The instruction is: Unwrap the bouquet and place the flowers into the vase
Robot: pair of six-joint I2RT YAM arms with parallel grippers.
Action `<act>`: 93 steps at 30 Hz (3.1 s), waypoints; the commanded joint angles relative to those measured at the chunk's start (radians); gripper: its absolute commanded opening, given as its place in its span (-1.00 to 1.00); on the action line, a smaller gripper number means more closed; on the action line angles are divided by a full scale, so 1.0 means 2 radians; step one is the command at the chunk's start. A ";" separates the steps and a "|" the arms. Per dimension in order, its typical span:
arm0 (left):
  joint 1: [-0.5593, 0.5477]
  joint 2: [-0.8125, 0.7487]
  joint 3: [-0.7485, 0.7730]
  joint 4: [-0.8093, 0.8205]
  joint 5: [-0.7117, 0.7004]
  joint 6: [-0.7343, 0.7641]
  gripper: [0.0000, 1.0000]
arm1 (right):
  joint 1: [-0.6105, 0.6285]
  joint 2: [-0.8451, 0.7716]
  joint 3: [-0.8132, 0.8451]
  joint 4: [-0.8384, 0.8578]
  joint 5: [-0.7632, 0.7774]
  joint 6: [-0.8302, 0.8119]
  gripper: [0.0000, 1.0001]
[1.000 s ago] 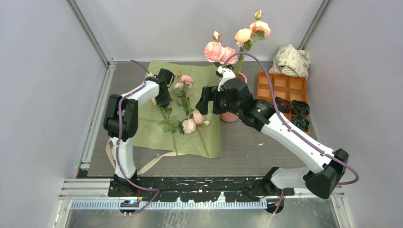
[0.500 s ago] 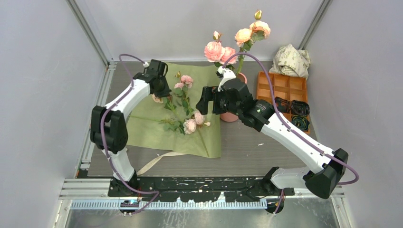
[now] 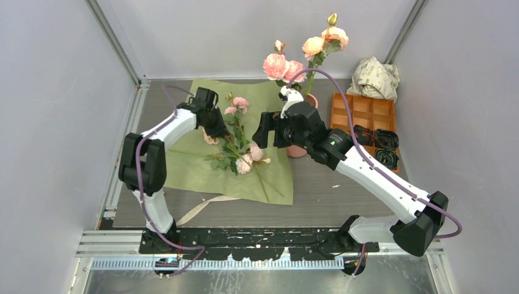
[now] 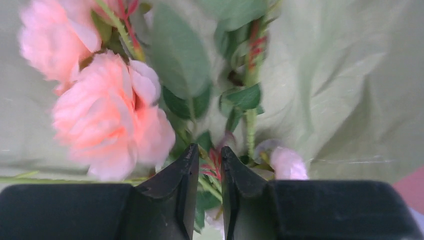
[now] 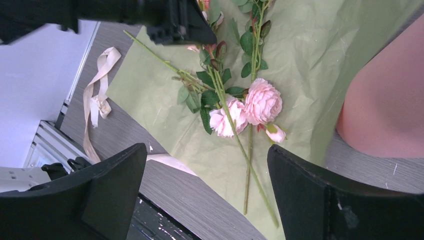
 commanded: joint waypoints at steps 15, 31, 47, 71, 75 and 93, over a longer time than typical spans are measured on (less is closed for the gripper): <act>-0.022 -0.042 -0.119 0.027 0.011 -0.192 0.04 | 0.002 -0.010 -0.013 0.033 0.009 -0.005 0.91; -0.021 -0.027 -0.085 0.025 0.017 -0.160 -1.00 | 0.001 -0.023 -0.015 0.031 0.021 -0.012 0.91; -0.068 -0.181 0.202 -0.101 -0.158 0.029 -1.00 | 0.002 -0.096 -0.049 0.053 0.082 -0.007 0.92; -0.305 -0.117 0.417 0.269 -0.144 0.374 -1.00 | 0.001 -0.460 -0.222 -0.011 0.402 0.066 0.99; -0.306 -0.082 0.468 0.280 -0.122 0.364 -1.00 | 0.001 -0.451 -0.209 -0.037 0.404 0.070 0.99; -0.308 -0.043 0.444 0.269 -0.129 0.316 -1.00 | 0.002 -0.452 -0.216 -0.028 0.395 0.077 0.99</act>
